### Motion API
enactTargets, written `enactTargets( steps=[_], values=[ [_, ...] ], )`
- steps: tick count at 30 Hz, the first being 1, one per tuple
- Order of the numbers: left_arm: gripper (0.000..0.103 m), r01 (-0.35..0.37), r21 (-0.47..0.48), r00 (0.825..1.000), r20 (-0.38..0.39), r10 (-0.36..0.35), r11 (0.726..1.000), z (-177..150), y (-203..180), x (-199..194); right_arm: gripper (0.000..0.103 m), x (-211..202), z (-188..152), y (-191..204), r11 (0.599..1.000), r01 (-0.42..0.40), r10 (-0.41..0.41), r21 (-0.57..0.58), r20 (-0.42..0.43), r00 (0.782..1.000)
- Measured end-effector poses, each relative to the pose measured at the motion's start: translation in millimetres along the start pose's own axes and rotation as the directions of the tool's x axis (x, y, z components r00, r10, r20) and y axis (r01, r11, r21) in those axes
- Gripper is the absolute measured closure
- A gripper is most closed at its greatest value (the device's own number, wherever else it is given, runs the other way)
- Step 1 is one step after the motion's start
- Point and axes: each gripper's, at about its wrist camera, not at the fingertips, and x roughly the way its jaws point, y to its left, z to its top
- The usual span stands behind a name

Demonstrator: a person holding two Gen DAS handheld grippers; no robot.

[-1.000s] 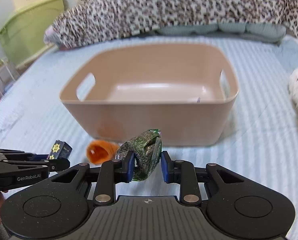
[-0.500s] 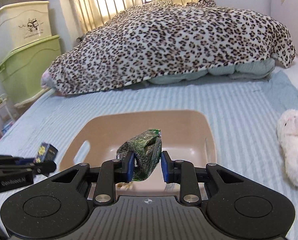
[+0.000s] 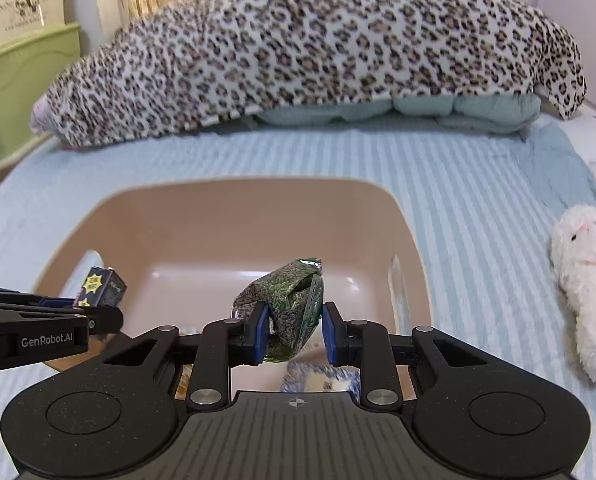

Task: Organize objects
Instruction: 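Lower the packet and tea bag into the basket and open both grippers, then grasp the orange knit item with the right gripper while the left gripper grasps the keys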

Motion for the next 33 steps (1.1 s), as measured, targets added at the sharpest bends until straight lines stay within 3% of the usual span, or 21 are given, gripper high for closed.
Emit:
enactTargets(
  steps=[4, 5, 7, 9, 11, 20, 33],
  values=[
    [0.078, 0.006, 0.004, 1.000, -0.016, -0.006, 1.000, -3, 4, 4, 0.075, 5, -8, -3, 1.000, 0.005, -0.005, -0.005, -0.034, 0.999],
    [0.078, 0.013, 0.000, 1.000, -0.013, -0.013, 1.000, -4, 6, 1, 0.063, 3, -9, -3, 1.000, 0.004, -0.004, -0.006, -0.032, 0.999],
    [0.072, 0.019, -0.011, 1.000, 0.003, -0.019, 1.000, -3, 9, -8, 0.058, -4, -9, -3, 1.000, 0.002, -0.002, -0.004, -0.016, 1.000],
    [0.041, 0.024, -0.016, 0.999, 0.022, -0.024, 1.000, -3, 13, -20, 0.043, -13, -7, -3, 1.000, -0.003, 0.003, -0.006, 0.003, 1.000],
    [0.030, 0.020, -0.014, 0.998, 0.063, -0.019, 1.000, -4, 18, -35, 0.034, -25, -5, -2, 1.000, -0.012, 0.013, -0.010, 0.027, 1.000],
    [0.024, 0.009, -0.001, 0.998, 0.067, -0.009, 1.000, -36, 47, -72, 0.015, -69, -18, 19, 0.997, -0.062, 0.064, -0.043, 0.059, 0.996],
    [0.023, -0.057, -0.015, 0.997, -0.052, 0.056, 0.998, -86, 81, -42, 0.014, -45, -68, 58, 0.990, -0.119, 0.113, -0.071, -0.076, 0.991]
  ],
)
